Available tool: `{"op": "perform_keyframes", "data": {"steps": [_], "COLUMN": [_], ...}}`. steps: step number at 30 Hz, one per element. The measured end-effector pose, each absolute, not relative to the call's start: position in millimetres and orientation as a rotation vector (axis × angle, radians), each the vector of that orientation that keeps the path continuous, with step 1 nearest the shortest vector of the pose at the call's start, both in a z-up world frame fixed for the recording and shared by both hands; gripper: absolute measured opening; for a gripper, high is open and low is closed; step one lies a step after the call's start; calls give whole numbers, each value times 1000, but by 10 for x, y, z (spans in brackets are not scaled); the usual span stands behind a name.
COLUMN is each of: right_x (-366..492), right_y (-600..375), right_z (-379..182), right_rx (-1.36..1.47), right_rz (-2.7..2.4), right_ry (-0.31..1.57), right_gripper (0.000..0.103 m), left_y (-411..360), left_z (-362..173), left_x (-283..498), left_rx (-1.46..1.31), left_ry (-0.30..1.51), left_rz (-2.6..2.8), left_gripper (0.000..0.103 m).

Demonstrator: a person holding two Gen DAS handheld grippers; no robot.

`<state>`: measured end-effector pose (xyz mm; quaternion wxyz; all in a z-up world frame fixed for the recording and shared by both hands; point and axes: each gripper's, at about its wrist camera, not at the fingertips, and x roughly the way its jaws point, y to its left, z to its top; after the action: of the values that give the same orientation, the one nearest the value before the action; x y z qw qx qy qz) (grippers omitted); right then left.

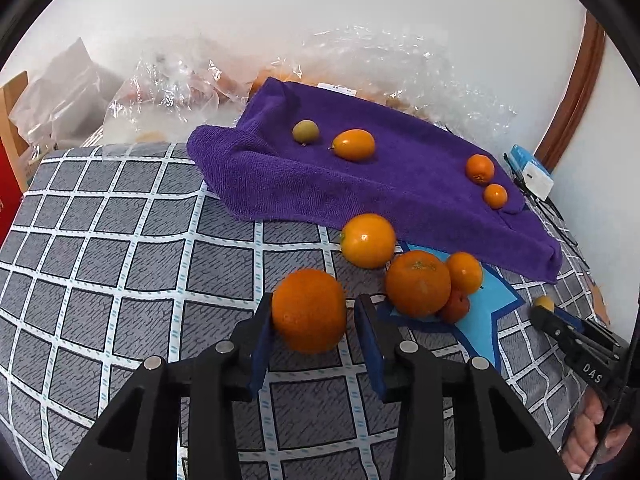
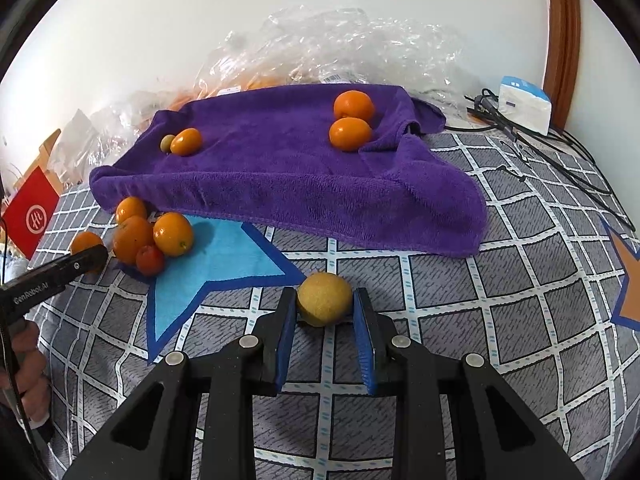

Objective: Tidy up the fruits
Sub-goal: 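Grasp a round yellow fruit with the right gripper while the left gripper grasps a large orange, then carry the yellow fruit and the orange in both grippers over the purple towel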

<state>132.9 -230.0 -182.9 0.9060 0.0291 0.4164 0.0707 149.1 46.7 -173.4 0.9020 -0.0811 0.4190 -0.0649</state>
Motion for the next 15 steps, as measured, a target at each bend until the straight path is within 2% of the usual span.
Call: {"op": "perform_keyframes", "data": {"steps": [10, 15], "right_x": [1330, 1264], "right_y": [-2299, -2289], "right_z": [-1822, -1770], "right_rx": [62, 65], "right_rz": [154, 156], "right_ry": [855, 817], "right_gripper": [28, 28], "left_y": [632, 615], "left_z": [-1722, -1617], "left_x": [1435, 1328], "left_rx": [-280, -248], "left_ry": [854, 764], "left_rz": [-149, -126], "left_gripper": [32, 32]}}
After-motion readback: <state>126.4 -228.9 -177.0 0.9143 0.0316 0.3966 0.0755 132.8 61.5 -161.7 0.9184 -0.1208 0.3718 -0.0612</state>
